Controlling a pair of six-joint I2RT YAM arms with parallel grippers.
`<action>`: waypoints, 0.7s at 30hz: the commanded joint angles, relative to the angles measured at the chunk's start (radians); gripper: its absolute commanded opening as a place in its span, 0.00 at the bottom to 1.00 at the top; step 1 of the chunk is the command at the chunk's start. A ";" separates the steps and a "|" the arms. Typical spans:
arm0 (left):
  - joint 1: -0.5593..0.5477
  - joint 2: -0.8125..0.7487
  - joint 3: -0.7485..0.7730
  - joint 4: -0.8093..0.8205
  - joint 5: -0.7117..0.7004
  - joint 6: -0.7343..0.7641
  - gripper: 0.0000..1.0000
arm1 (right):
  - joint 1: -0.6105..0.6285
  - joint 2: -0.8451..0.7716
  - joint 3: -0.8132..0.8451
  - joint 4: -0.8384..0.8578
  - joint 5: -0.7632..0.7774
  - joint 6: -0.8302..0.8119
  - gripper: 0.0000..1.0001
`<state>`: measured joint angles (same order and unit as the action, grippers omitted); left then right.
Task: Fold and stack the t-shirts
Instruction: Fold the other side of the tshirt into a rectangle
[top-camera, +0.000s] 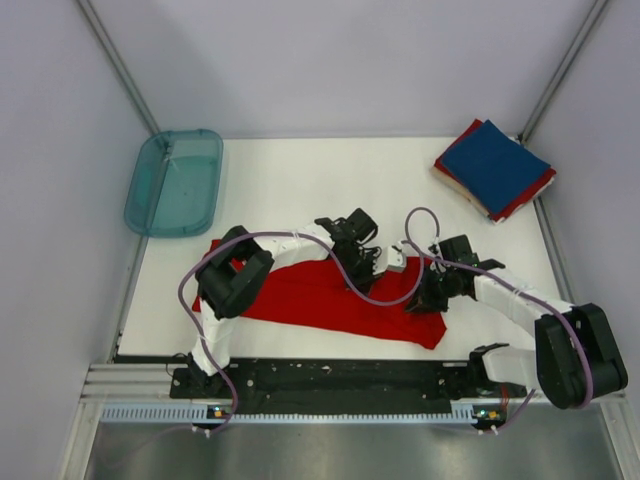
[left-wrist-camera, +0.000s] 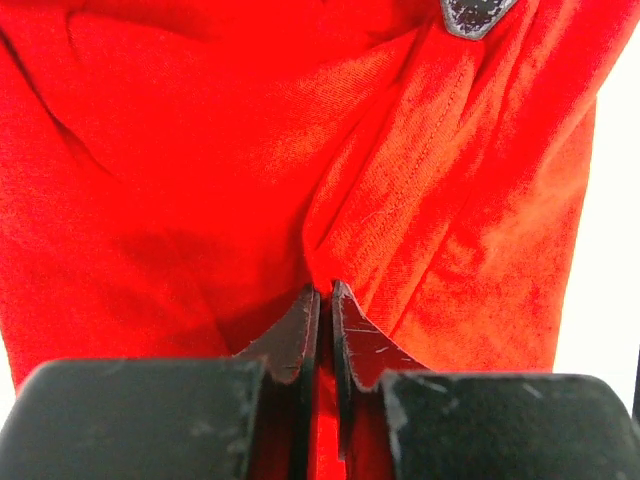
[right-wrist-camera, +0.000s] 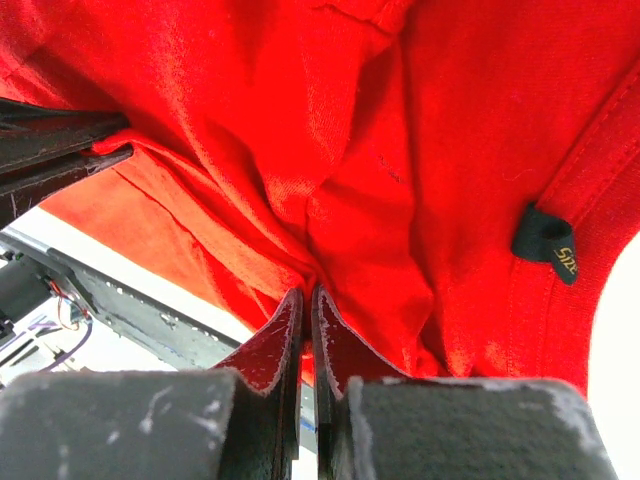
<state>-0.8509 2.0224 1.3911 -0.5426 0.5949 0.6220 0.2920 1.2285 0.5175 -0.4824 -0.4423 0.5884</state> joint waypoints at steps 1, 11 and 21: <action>-0.005 -0.054 0.006 -0.011 0.003 0.028 0.06 | 0.009 -0.031 0.029 0.021 -0.010 -0.009 0.00; -0.004 -0.140 -0.006 -0.005 0.011 -0.005 0.02 | 0.009 -0.029 0.009 0.018 -0.009 -0.021 0.00; 0.018 -0.178 -0.018 -0.057 0.084 -0.045 0.00 | 0.010 -0.124 -0.011 -0.016 -0.056 0.011 0.00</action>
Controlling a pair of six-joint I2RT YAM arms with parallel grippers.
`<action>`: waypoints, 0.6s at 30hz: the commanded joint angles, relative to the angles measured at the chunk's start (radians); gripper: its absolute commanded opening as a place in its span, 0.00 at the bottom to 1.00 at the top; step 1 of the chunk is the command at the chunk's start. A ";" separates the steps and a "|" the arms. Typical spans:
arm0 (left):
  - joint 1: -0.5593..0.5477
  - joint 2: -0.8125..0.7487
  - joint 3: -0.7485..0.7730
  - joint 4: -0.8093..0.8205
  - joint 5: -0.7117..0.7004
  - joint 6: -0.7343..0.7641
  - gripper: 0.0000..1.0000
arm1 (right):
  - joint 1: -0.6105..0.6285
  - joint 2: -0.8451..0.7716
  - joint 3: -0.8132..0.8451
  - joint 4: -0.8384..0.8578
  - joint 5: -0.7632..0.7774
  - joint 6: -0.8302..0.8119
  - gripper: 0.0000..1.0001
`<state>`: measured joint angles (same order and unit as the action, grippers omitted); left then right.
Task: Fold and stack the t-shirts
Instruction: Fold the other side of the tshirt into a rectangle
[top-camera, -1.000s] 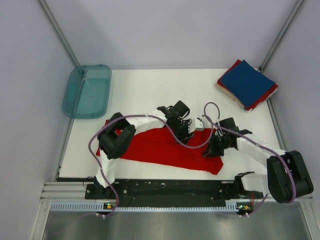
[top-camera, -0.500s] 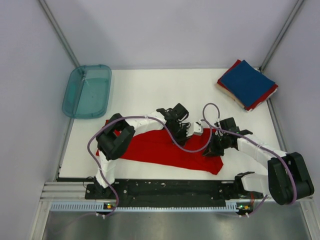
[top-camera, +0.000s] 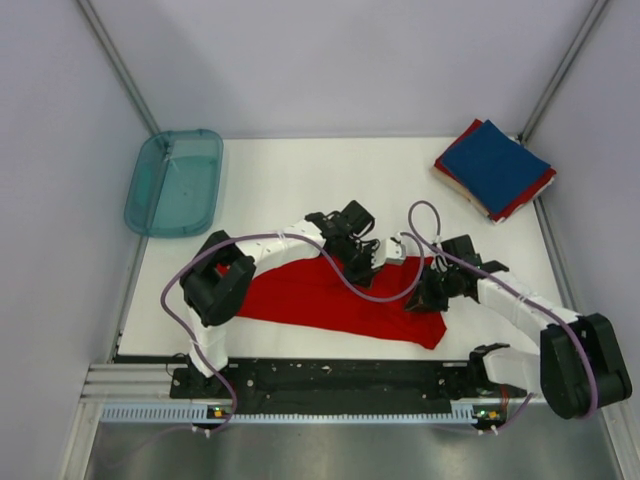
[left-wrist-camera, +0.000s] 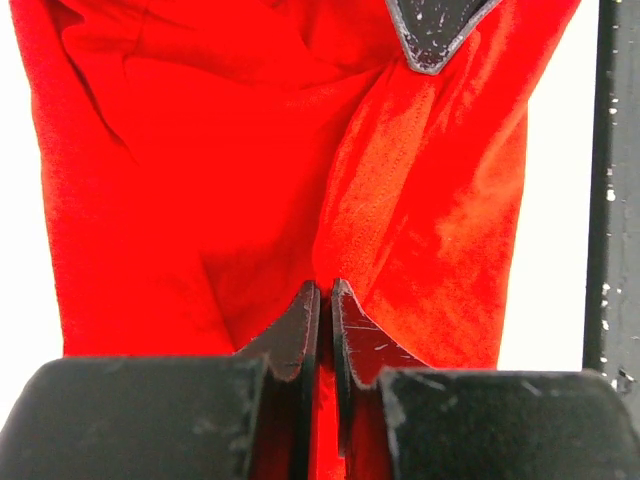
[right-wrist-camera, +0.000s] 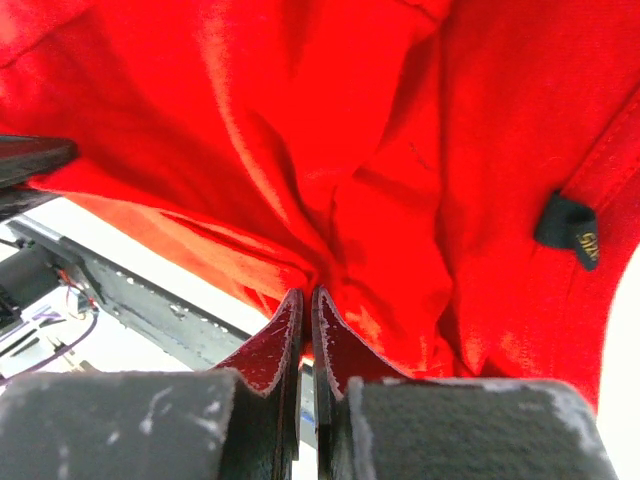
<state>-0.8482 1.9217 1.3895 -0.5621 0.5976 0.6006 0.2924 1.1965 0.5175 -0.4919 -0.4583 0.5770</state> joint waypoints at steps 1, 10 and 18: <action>0.017 -0.084 -0.030 -0.036 0.094 -0.025 0.00 | 0.011 -0.116 -0.037 -0.001 -0.051 0.053 0.00; 0.047 -0.032 -0.052 0.036 0.125 -0.094 0.00 | 0.030 -0.201 -0.002 0.022 0.012 0.014 0.00; 0.093 -0.007 -0.060 0.200 0.038 -0.291 0.00 | -0.070 -0.026 0.099 0.206 0.109 -0.083 0.00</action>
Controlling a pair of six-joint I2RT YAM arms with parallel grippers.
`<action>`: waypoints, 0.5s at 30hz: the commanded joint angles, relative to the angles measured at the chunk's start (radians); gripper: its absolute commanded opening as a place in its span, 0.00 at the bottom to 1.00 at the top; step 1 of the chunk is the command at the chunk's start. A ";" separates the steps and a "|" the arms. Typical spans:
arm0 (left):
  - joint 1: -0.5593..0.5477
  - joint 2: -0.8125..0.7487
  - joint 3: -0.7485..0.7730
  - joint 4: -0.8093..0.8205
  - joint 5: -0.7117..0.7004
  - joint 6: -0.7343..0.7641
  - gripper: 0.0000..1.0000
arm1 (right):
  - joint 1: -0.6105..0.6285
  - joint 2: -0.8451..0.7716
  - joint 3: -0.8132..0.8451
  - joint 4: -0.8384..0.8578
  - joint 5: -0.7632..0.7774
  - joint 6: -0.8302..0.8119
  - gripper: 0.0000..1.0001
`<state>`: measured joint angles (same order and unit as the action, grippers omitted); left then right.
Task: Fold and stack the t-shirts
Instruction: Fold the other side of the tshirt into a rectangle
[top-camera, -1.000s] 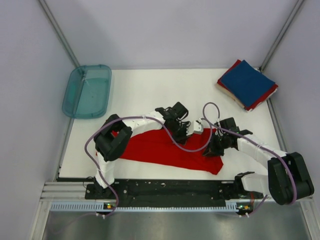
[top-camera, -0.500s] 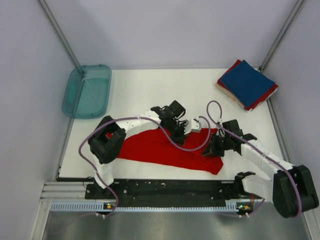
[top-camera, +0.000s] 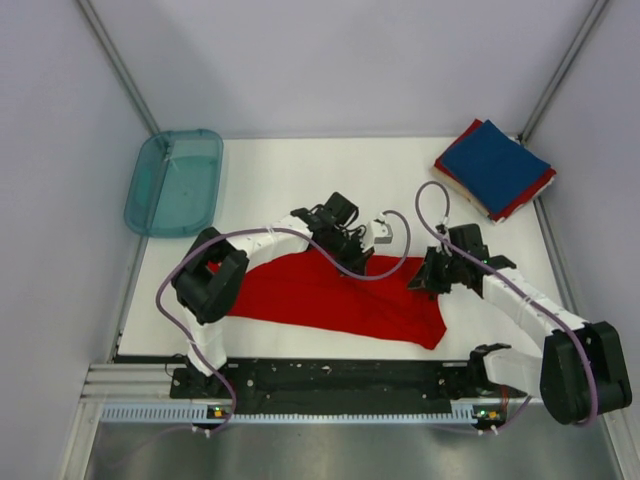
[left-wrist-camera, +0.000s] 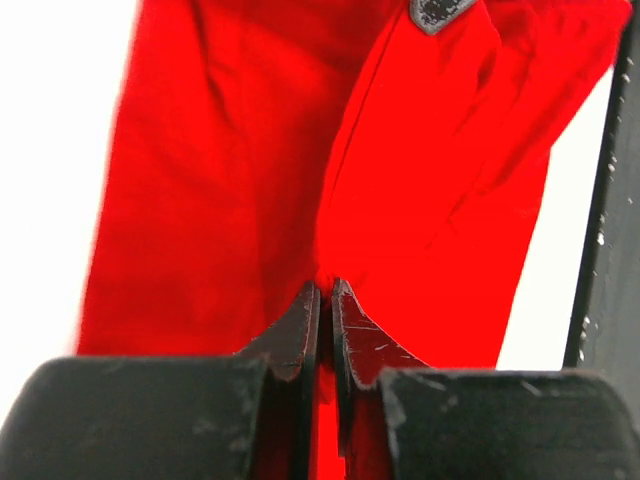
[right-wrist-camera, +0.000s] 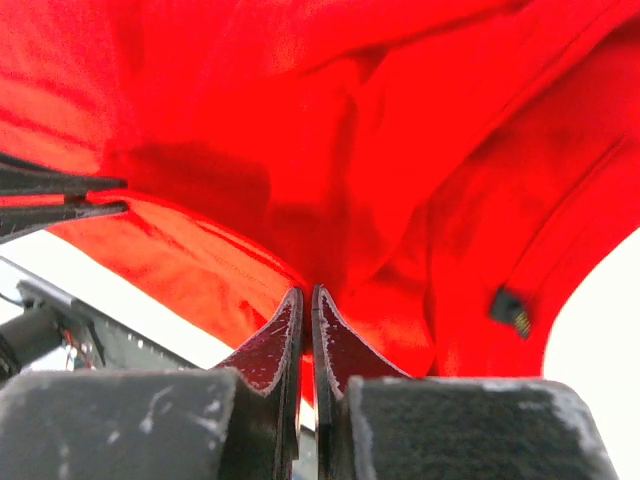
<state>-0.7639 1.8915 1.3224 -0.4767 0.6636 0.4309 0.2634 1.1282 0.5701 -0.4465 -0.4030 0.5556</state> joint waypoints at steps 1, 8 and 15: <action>0.009 0.035 0.011 0.122 -0.042 -0.138 0.00 | -0.043 0.060 0.054 0.187 0.050 -0.071 0.00; 0.020 0.069 0.034 0.139 -0.148 -0.196 0.02 | -0.049 0.165 0.099 0.238 0.066 -0.140 0.00; 0.021 0.063 0.014 0.167 -0.191 -0.228 0.06 | -0.049 0.223 0.106 0.266 0.079 -0.163 0.00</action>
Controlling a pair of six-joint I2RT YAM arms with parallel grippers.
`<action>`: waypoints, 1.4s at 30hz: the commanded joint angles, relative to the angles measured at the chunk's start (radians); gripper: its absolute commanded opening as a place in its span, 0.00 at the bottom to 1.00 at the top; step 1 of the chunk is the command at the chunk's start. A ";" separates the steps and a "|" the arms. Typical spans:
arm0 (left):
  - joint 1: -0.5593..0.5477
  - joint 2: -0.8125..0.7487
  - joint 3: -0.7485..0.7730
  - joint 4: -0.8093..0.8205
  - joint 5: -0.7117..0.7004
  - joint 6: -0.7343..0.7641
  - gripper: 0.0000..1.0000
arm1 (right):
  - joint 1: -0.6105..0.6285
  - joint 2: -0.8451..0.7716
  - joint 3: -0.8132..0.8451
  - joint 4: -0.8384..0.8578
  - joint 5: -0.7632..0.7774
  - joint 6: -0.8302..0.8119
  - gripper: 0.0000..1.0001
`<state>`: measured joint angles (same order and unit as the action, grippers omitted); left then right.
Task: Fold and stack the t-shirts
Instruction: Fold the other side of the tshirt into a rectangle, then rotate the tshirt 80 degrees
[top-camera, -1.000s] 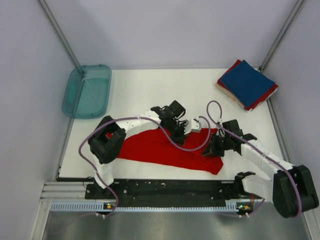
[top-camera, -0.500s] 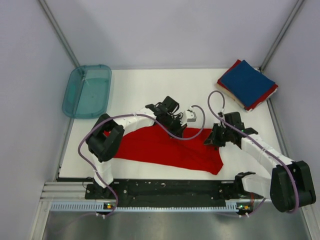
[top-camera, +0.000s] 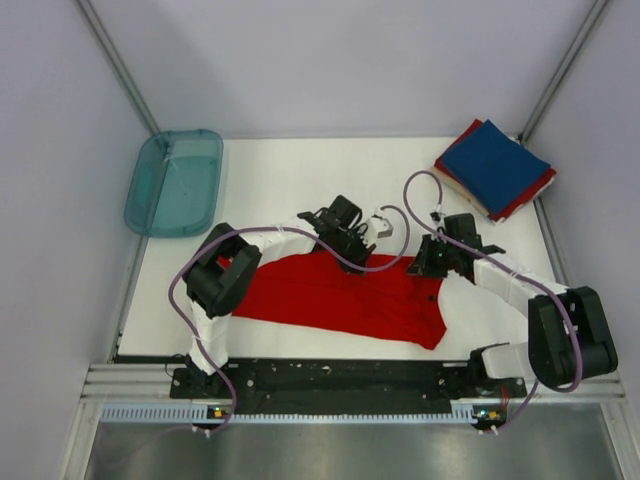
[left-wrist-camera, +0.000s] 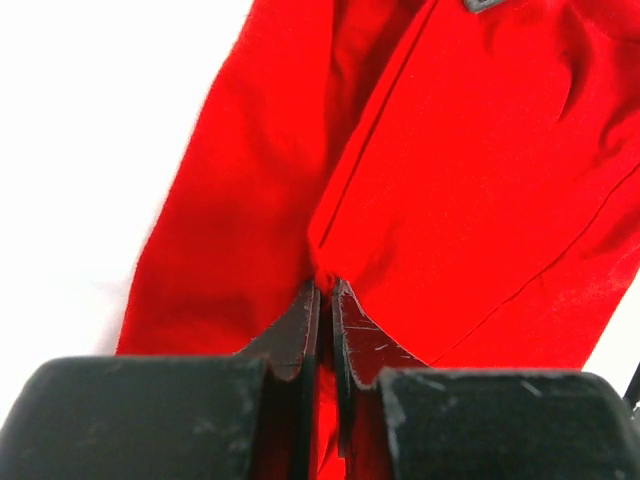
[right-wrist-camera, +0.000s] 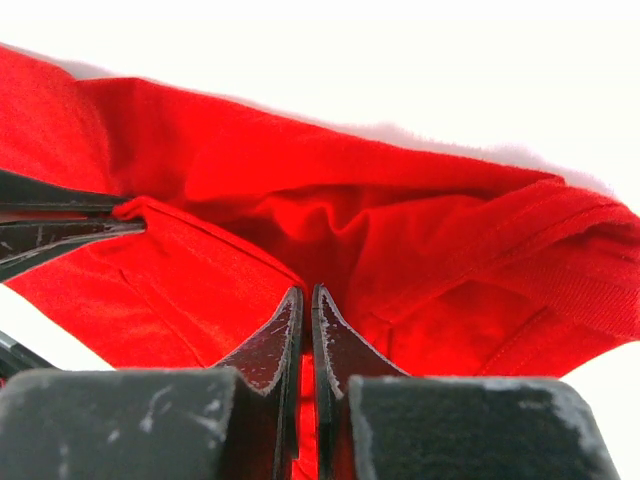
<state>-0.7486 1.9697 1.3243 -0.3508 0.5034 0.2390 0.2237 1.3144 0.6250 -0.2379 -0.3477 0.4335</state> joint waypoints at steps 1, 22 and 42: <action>0.006 -0.014 0.012 0.039 -0.028 -0.037 0.07 | -0.009 0.051 0.058 0.055 0.027 -0.047 0.01; 0.073 -0.086 0.125 -0.172 -0.094 0.203 0.46 | -0.032 0.117 0.165 -0.196 0.322 0.004 0.04; 0.506 -0.388 -0.341 -0.208 -0.494 0.414 0.33 | -0.083 1.005 1.281 -0.324 0.019 -0.001 0.06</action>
<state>-0.2775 1.6012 1.0534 -0.5644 0.1257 0.5961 0.1230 2.2215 1.6947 -0.4904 -0.2710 0.4427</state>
